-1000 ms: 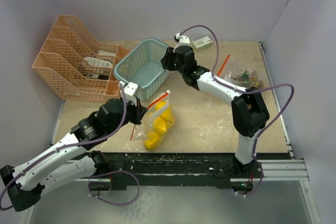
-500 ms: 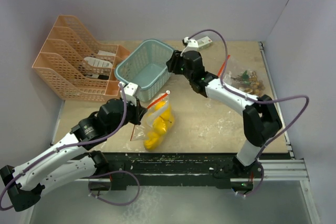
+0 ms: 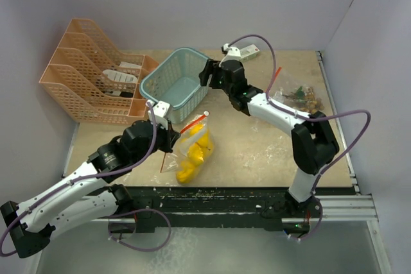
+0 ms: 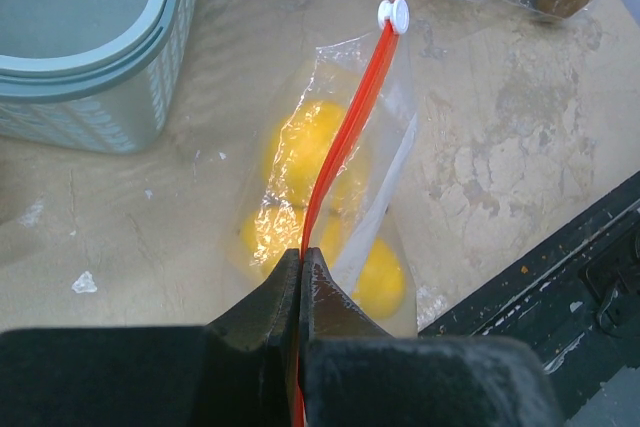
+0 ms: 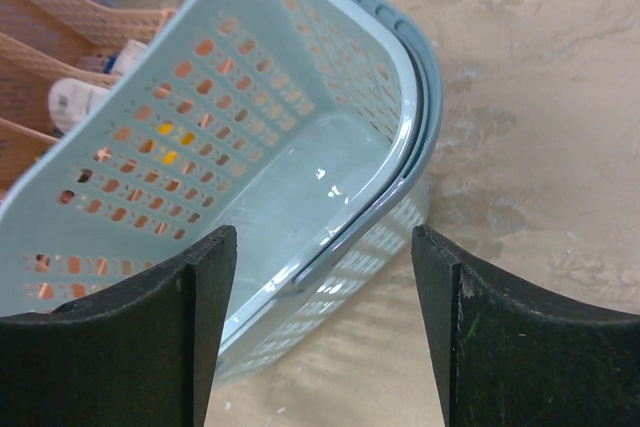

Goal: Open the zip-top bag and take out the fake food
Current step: Adjust the bin at the center of the board.

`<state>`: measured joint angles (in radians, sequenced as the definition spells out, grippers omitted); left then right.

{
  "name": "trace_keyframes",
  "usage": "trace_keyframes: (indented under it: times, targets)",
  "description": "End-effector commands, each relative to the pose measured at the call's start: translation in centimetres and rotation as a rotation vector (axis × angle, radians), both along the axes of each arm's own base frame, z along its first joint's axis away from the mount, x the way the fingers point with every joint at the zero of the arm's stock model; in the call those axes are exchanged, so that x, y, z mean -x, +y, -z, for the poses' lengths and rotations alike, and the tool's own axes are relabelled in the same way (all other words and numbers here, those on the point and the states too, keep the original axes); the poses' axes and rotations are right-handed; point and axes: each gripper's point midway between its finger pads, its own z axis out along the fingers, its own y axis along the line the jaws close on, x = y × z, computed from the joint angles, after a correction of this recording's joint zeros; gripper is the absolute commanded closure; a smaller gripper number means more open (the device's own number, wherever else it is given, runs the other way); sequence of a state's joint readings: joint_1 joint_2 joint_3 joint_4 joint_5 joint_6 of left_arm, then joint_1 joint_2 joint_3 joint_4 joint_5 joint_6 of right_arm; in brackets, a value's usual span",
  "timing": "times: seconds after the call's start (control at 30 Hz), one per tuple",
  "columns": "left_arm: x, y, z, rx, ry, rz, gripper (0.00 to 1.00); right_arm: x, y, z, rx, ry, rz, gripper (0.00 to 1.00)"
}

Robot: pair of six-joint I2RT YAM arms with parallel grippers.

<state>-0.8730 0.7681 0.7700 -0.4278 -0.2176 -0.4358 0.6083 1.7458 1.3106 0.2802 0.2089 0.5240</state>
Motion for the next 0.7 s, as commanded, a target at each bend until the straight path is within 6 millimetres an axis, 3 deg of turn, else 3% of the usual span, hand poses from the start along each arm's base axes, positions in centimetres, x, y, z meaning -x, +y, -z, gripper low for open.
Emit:
trace_keyframes:
  times: [0.0, 0.23, 0.43, 0.57, 0.67]
  targets:
    - [-0.1, 0.1, -0.7, 0.034, -0.018, -0.018, 1.00, -1.0, 1.3, -1.5, -0.044, -0.004, -0.024, 0.26]
    - [-0.2, 0.0, -0.9, 0.031, -0.023, -0.016, 0.99, -2.6, 4.3, 0.8, -0.045, 0.043, -0.106, 0.25]
    - [-0.3, -0.2, -1.0, 0.031, -0.023, -0.014, 0.99, -4.1, 7.6, 1.1, -0.013, 0.016, -0.217, 0.25]
    - [-0.3, -0.2, -0.9, 0.029, -0.020, -0.012, 0.99, -5.0, 8.5, 1.8, 0.022, 0.026, -0.235, 0.24]
    - [-0.3, -0.2, -1.0, 0.029, -0.021, -0.015, 0.99, -5.4, 8.7, 1.2, 0.032, 0.000, -0.244, 0.22]
